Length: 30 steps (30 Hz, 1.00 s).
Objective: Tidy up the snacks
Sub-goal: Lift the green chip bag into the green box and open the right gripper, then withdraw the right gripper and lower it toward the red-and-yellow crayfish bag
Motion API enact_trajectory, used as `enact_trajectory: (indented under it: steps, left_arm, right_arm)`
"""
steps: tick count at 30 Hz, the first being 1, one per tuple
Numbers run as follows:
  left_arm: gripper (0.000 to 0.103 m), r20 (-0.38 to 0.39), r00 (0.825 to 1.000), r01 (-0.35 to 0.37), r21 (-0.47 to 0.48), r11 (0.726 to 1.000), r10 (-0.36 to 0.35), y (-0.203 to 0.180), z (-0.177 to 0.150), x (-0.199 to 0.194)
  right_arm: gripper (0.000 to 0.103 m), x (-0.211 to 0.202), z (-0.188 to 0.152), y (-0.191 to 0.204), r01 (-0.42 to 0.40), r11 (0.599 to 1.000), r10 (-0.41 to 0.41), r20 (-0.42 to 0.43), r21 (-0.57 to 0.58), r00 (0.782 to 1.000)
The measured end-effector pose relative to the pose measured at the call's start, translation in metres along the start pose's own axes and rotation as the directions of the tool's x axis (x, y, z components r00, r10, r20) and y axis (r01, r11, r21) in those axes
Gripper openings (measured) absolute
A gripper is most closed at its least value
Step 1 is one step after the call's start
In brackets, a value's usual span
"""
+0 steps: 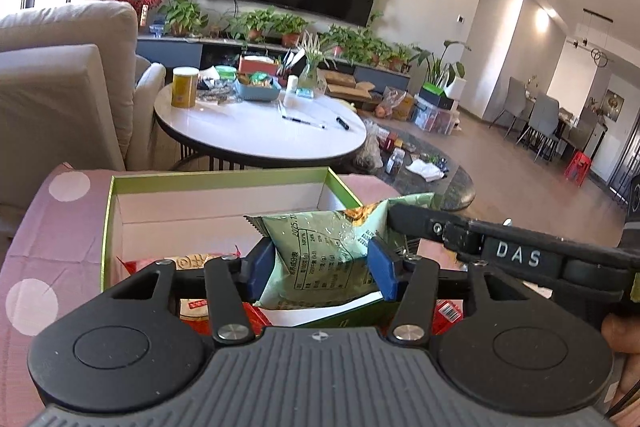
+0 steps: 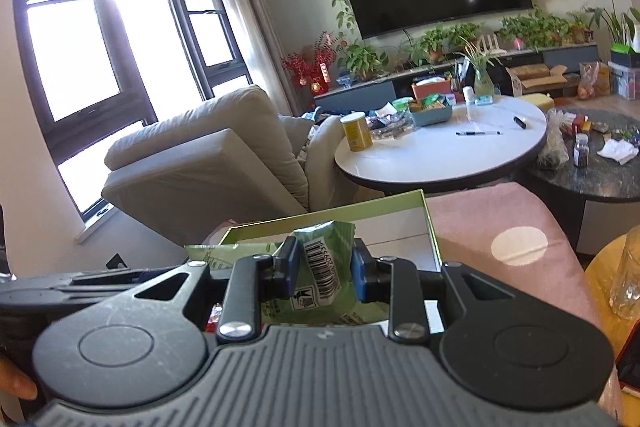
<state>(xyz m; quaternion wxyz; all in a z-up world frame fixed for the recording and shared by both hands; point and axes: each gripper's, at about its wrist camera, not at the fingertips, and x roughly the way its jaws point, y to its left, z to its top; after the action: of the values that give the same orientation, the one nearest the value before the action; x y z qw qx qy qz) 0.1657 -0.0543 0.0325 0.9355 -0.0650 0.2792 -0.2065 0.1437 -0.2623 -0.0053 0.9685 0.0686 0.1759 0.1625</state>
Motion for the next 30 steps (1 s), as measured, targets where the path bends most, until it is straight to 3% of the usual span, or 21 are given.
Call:
enact_trajectory:
  steps: [16,20,24,30]
  left_arm:
    - [0.051,-0.079,0.997,-0.008,-0.003,1.0,0.008,0.007,-0.01,0.032]
    - [0.065,-0.081,0.997,-0.02,-0.013,1.0,0.019,0.008,-0.009,0.039]
    - [0.068,-0.062,0.995,-0.082,-0.011,0.997,0.081,0.014,-0.007,0.039]
    - [0.07,-0.059,0.993,-0.105,-0.035,0.994,0.103,0.023,-0.007,0.035]
  right_arm:
    - [0.062,0.026,-0.009,-0.017,0.01,0.998,-0.006,-0.06,0.065,0.998]
    - [0.062,0.027,-0.009,-0.018,0.026,0.997,-0.021,-0.062,0.076,0.998]
    - [0.062,0.03,-0.008,-0.024,0.079,0.99,-0.073,-0.051,0.12,0.996]
    - [0.062,0.024,-0.004,-0.03,0.11,0.983,-0.108,-0.023,0.146,0.994]
